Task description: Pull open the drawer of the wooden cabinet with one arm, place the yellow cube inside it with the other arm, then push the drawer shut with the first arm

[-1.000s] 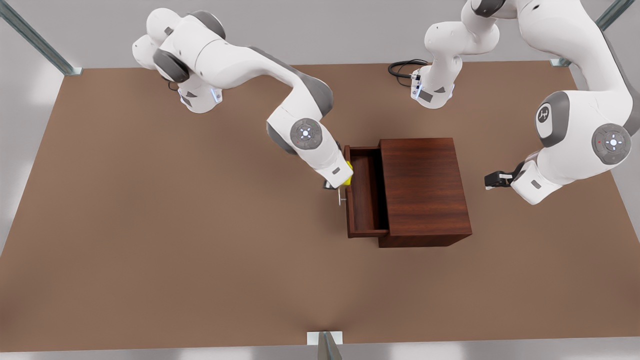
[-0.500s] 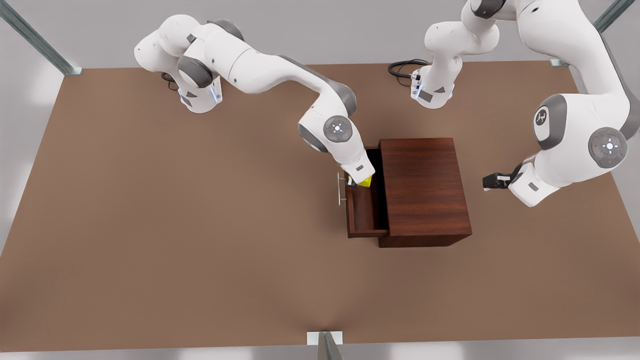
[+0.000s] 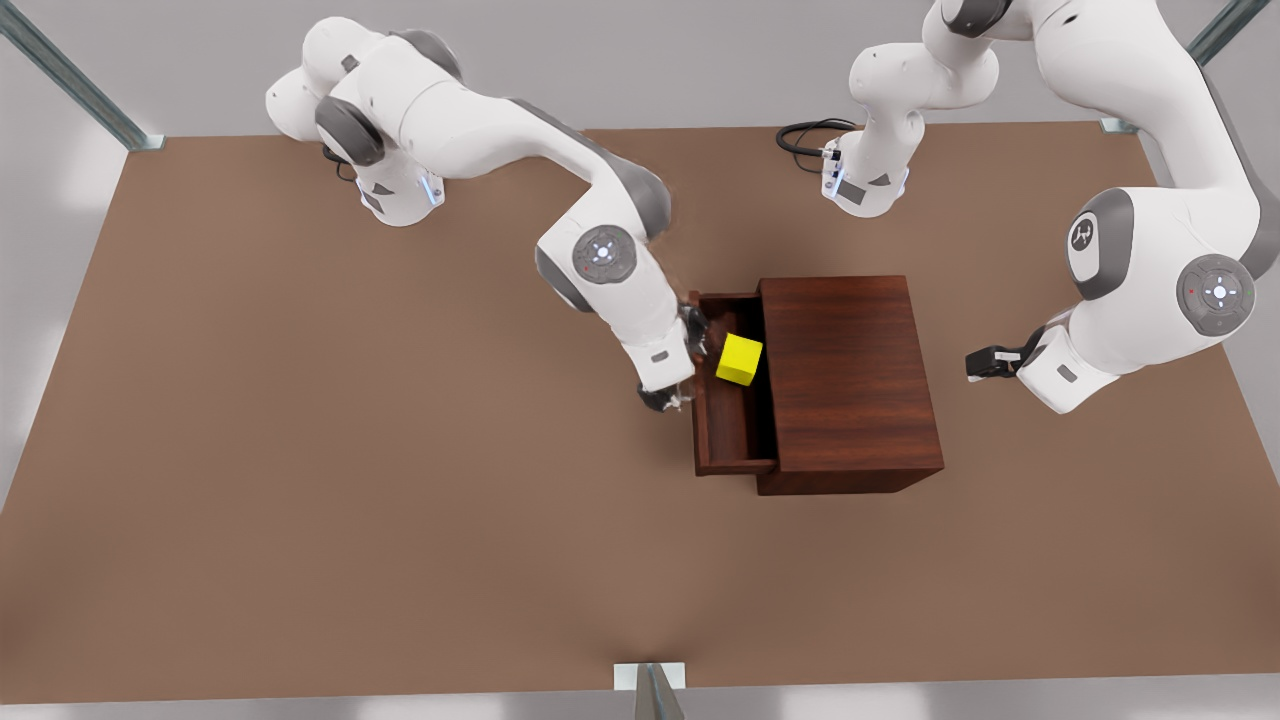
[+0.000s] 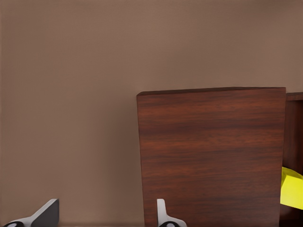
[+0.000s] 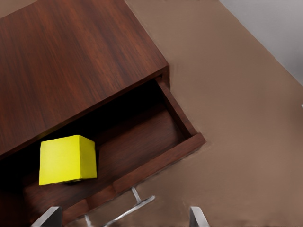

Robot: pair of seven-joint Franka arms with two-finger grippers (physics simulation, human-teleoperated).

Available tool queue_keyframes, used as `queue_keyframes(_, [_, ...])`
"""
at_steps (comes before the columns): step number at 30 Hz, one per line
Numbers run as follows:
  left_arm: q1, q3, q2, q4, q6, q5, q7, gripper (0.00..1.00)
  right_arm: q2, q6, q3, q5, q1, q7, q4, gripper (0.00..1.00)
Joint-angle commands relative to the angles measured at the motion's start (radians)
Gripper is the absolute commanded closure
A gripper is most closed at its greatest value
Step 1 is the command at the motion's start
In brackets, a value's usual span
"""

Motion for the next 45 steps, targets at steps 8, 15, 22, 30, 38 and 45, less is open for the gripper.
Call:
queue_keyframes(8, [-0.527,-0.009,0.259,0.464,0.049,0.241,-0.992,0.00,-0.565,-0.127,-0.318,-0.007,-0.489,-0.016,-0.791,0.00])
queue_keyframes(15, [-0.614,-0.096,0.393,0.466,0.345,0.234,-1.552,0.00,-0.525,-0.317,-0.298,-0.071,-0.477,0.311,-0.572,0.00])
queue_keyframes(22, [-0.720,-0.102,0.471,0.432,0.385,0.235,-1.682,0.00,-0.480,-0.317,-0.297,-0.077,-0.474,0.411,-0.555,0.00])
queue_keyframes(30, [-0.756,-0.101,0.492,0.273,0.527,0.250,-1.643,0.00,-0.474,-0.317,-0.297,-0.072,-0.476,0.408,-0.555,0.00])
queue_keyframes(38, [-0.768,-0.101,0.555,0.194,0.595,0.278,-1.472,0.00,-0.474,-0.316,-0.298,-0.071,-0.477,0.409,-0.555,0.00])
queue_keyframes(45, [-0.757,-0.099,0.499,0.089,0.599,0.307,-1.304,0.00,-0.473,-0.316,-0.298,-0.072,-0.479,0.409,-0.555,0.00])
